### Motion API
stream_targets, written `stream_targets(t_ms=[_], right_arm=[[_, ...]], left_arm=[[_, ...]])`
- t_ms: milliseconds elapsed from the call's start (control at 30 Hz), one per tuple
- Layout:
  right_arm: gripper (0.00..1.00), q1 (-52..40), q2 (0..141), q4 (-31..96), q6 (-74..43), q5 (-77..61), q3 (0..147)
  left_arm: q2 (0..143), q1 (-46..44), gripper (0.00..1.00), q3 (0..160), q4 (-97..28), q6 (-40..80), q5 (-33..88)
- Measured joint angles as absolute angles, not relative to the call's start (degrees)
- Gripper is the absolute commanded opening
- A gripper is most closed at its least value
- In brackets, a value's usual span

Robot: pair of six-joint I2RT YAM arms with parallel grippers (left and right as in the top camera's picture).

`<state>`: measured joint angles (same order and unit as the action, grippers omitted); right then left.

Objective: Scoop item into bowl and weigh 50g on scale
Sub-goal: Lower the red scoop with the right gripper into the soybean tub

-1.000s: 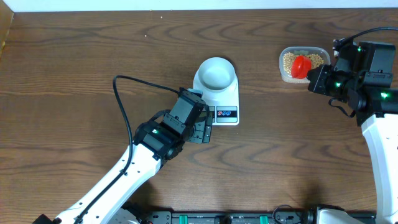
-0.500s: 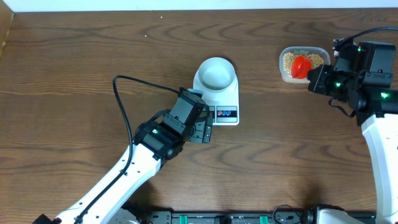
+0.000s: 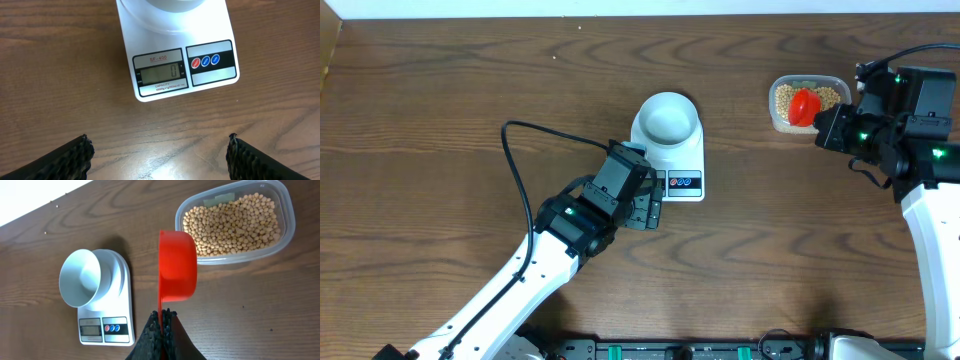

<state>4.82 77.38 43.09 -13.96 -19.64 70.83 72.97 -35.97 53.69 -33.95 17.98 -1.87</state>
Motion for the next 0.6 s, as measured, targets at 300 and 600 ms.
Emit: stream_targets(t_ms=[300, 600], right_arm=[[0.01, 4.8, 80.18, 53.76, -12.14, -16.32, 76.58], [0.01, 4.82, 93.23, 60.97, -6.39, -9.17, 95.02]], left_arm=[[72.97, -35.97, 0.88, 53.69, -33.98, 17.98, -1.87], [72.97, -35.97, 0.88, 53.69, -33.85, 17.98, -1.85]])
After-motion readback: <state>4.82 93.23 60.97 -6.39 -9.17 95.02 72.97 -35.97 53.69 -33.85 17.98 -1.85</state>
